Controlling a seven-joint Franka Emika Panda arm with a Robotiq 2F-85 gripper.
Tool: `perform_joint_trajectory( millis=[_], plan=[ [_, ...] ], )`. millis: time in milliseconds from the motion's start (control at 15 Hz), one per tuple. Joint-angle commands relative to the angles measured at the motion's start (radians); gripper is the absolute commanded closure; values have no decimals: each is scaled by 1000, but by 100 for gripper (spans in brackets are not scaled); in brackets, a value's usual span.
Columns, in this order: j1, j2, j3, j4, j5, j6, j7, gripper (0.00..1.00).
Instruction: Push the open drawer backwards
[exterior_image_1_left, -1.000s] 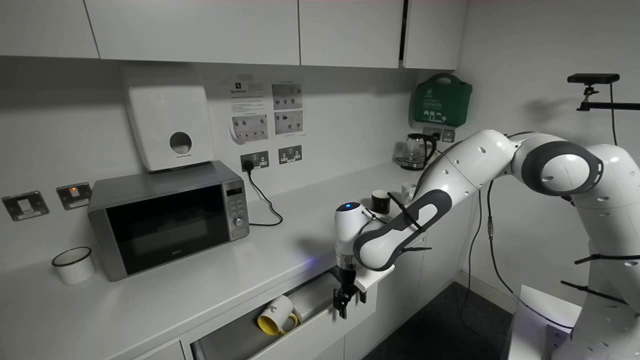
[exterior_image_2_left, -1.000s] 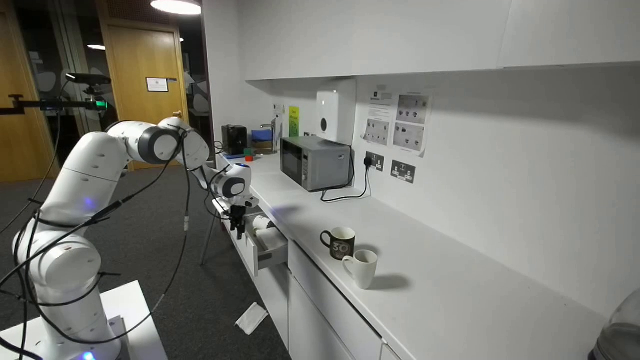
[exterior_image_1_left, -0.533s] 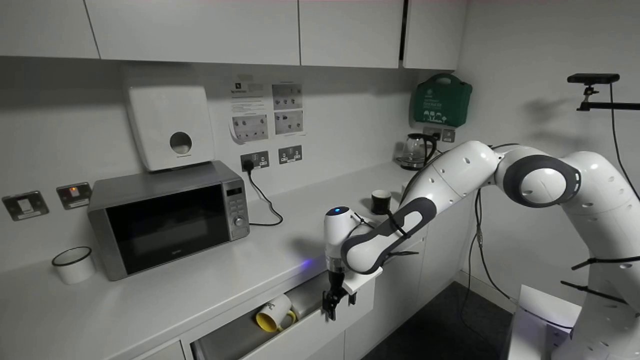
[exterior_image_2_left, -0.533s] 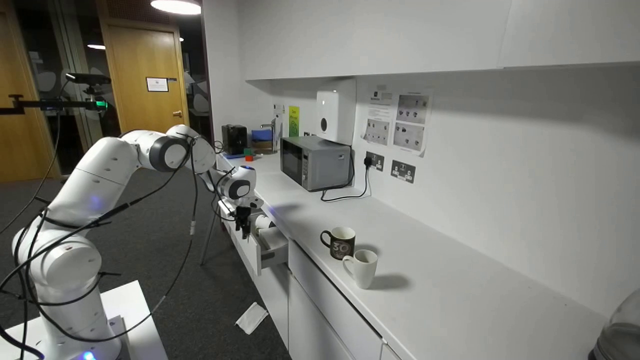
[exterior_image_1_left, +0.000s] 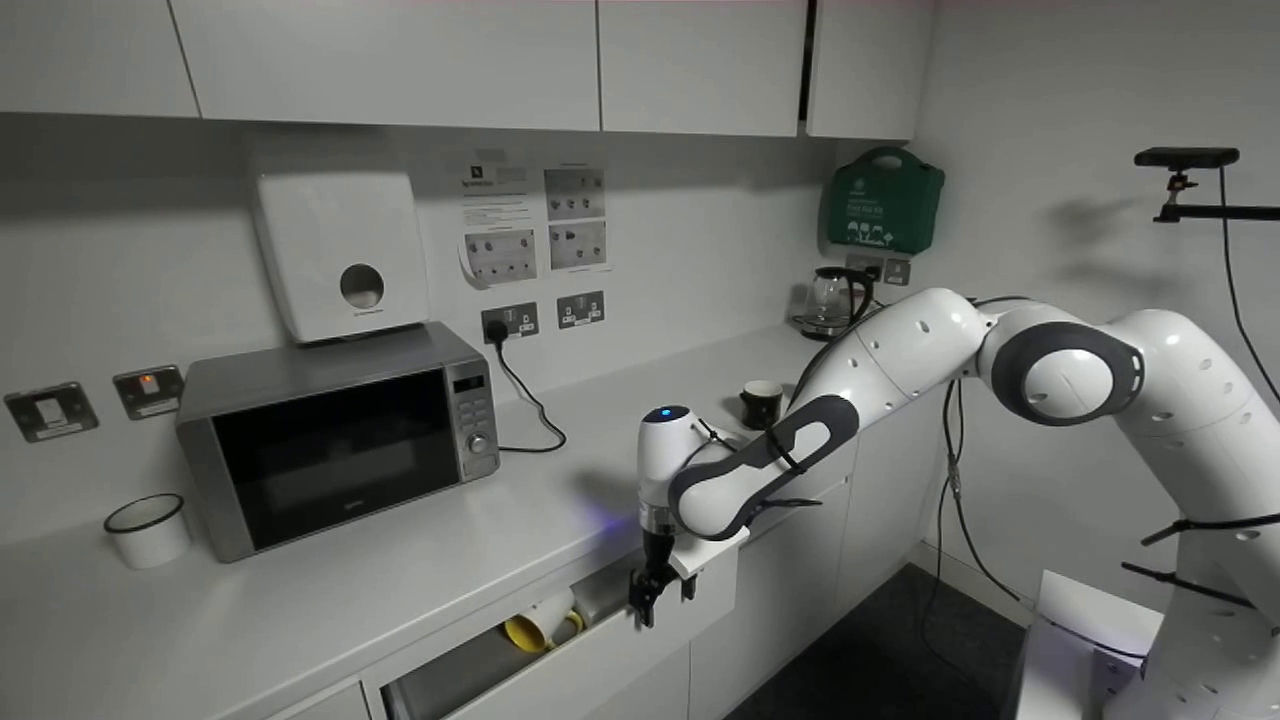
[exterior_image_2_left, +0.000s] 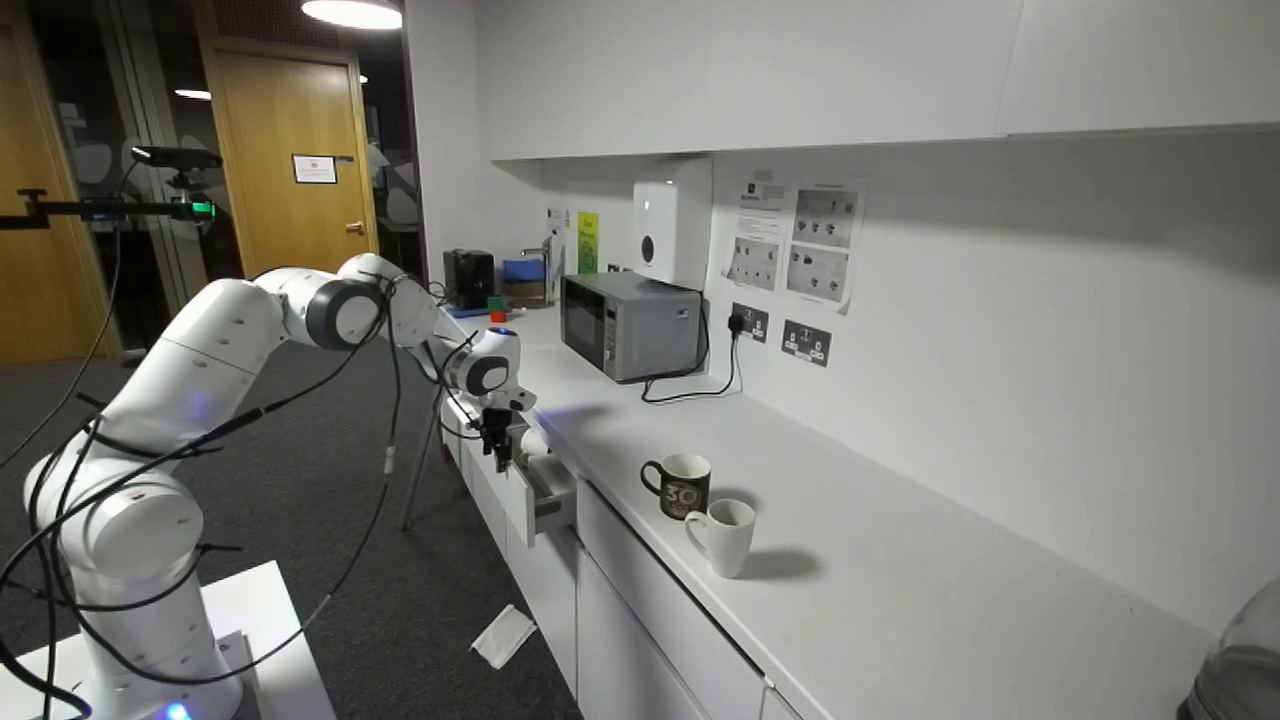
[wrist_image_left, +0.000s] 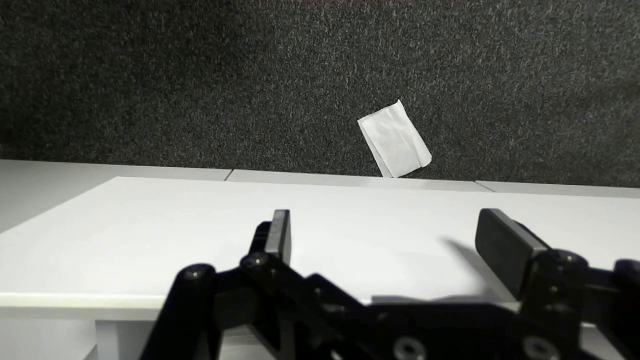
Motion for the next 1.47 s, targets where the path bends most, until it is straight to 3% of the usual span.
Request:
perform_joint_trajectory(
  millis=[0,667,1133,1400],
  plan=[
    [5,27,-16,63,-11,-31,-23,0],
    [50,64,-78,159,-118,-1,-4,0],
    [29,98,-65,232,-98,-10,-29,0],
    [35,86,-66,202,-99,-12,-22,0]
  ],
)
